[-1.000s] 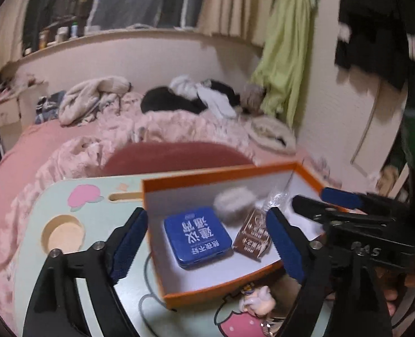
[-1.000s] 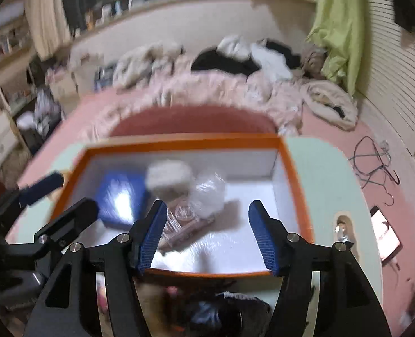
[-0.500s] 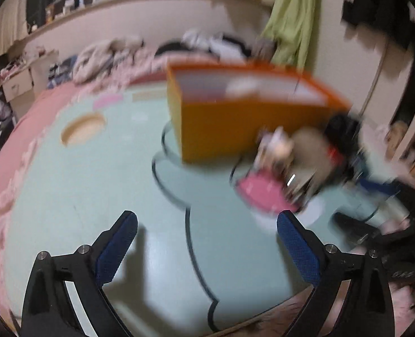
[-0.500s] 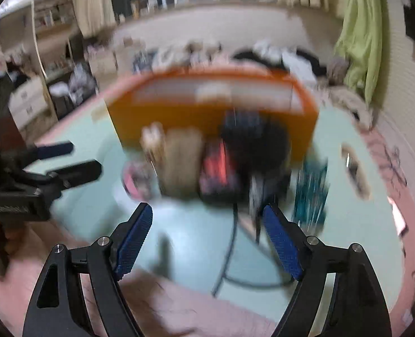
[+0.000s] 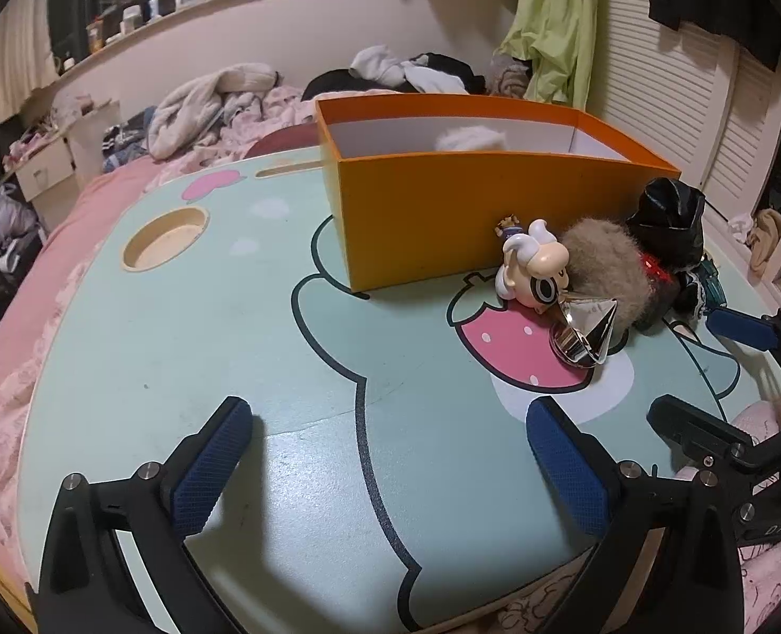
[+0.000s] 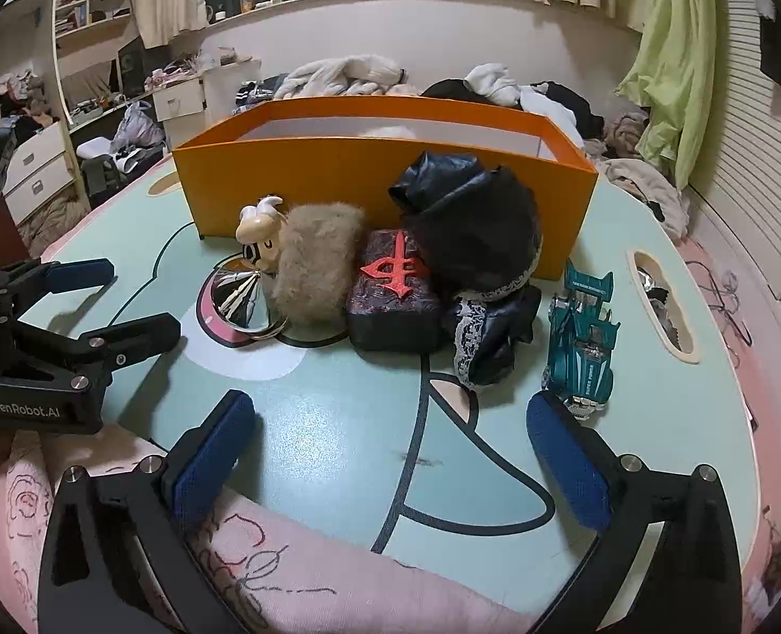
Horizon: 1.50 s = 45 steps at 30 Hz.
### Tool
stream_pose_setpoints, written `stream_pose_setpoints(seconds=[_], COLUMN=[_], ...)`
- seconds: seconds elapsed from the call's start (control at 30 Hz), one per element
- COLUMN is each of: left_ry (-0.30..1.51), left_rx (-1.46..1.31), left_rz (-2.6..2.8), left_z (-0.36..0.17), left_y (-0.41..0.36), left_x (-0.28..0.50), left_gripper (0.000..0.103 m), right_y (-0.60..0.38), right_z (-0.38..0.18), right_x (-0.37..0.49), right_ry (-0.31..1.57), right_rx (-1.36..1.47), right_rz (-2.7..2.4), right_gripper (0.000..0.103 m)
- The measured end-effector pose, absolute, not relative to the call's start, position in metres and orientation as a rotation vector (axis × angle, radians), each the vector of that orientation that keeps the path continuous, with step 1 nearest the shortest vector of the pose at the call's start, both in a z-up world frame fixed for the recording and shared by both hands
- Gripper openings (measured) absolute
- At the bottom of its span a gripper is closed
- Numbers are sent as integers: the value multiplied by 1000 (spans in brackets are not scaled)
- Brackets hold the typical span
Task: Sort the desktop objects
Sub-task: 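Withdraw both open grippers from the orange box, then grasp the silver cone with the left gripper while the right gripper grasps the black lace pouch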
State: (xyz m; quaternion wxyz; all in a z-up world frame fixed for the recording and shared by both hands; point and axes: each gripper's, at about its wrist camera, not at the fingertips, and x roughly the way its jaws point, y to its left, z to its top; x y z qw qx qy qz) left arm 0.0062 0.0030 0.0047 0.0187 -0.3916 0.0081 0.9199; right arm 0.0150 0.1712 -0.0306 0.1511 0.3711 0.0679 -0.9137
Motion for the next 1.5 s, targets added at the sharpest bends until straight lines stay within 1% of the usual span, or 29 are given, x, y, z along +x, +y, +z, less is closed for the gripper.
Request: stream_pose_setpoints(seconds=[0.77, 0.83, 1.0, 1.07, 1.1, 1.13, 1.3, 1.4, 1.43, 1.47, 1.5], left_ry=[25, 25, 25, 23, 25, 25, 25, 25, 25, 24, 25], left_rx=[-1214, -1214, -1214, -1214, -1214, -1214, -1213, -1213, -1213, -1213, -1213], left_rz=[2856, 2856, 2856, 2855, 2856, 2856, 2856, 2856, 2856, 2856, 2856], left_z=[5, 5, 5, 5, 5, 5, 5, 5, 5, 5, 5], left_y=[2, 2, 2, 2, 2, 3, 2, 2, 2, 2, 2], left_x=[8, 8, 8, 9, 8, 9, 9, 9, 9, 9, 9], left_gripper=[103, 103, 103, 103, 103, 103, 103, 103, 103, 103, 103], right_y=[176, 179, 199, 209, 213, 216, 221, 216, 214, 212, 212], right_z=[-22, -21, -16, -14, -12, -10, 20, 28, 27, 24, 19], right_x=[34, 35, 35, 35, 34, 33, 16, -6, -14, -24, -31], right_ry=[186, 155, -22, -104, -137, -161, -239, -208, -199, -209, -229], right_rx=[1049, 1036, 985, 969, 961, 953, 860, 887, 917, 962, 1001], right_rz=[-2623, -2618, -2593, -2591, -2596, -2605, -2684, -2721, -2722, -2702, -2665], right_gripper=[102, 102, 102, 97, 90, 87, 85, 85, 82, 73, 52])
